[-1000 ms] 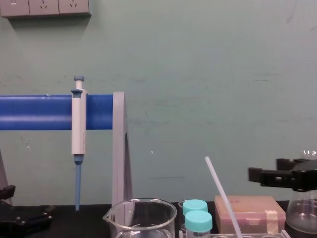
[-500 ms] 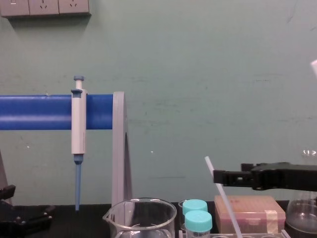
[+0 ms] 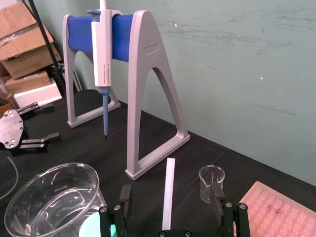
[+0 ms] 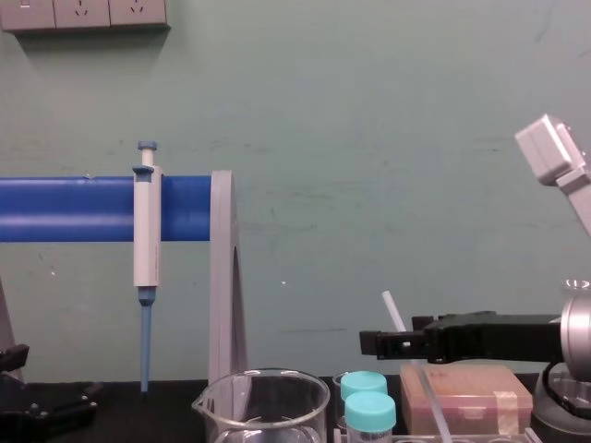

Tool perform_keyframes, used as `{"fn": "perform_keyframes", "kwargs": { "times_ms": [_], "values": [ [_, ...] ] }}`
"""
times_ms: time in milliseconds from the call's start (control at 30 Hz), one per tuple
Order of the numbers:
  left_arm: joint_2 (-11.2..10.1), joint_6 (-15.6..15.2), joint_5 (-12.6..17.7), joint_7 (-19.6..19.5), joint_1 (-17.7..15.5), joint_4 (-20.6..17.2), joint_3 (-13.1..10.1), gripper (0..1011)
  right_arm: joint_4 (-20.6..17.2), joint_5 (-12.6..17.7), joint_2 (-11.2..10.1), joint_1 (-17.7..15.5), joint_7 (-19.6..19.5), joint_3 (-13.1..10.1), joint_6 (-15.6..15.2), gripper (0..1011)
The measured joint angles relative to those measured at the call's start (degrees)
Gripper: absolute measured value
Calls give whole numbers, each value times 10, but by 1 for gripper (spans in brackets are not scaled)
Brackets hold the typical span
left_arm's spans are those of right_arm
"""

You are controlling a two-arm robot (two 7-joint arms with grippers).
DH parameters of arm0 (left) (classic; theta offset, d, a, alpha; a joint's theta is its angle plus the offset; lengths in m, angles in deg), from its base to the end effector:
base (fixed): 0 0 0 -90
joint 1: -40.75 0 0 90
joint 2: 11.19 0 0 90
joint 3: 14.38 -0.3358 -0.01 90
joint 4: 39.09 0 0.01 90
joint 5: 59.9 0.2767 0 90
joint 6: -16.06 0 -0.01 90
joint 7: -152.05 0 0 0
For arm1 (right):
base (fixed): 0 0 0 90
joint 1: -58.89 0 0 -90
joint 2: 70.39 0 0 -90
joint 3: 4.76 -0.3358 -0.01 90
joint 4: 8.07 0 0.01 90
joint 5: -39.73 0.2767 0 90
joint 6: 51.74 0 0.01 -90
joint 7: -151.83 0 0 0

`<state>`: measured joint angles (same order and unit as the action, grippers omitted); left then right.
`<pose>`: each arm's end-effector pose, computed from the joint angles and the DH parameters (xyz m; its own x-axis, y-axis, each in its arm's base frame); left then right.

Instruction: Pick up the stirring rod with one hand, then place it down.

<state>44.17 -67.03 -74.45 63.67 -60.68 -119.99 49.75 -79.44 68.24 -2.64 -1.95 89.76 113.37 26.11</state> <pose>0.3352 0.1171 -0.3331 0.2924 0.8803 0.3736 -0.9552 0.2875 0.0703 0.4355 -0.0441 -0.2789 0.6975 -0.7146 -0.0530 0.6921 0.6910 -0.2084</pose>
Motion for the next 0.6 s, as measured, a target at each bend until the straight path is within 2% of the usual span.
{"fn": "perform_keyframes", "kwargs": {
  "times_ms": [133, 467, 600],
  "values": [
    [0, 0, 0, 0, 0, 0, 0, 1000, 2, -9, 3, 3, -8, 3, -3, 1000],
    [0, 0, 0, 0, 0, 0, 0, 1000, 2, -8, 3, 3, -8, 3, -3, 998],
    [0, 0, 0, 0, 0, 0, 0, 1000, 2, -7, 3, 3, -8, 2, -3, 930]
  ]
}}
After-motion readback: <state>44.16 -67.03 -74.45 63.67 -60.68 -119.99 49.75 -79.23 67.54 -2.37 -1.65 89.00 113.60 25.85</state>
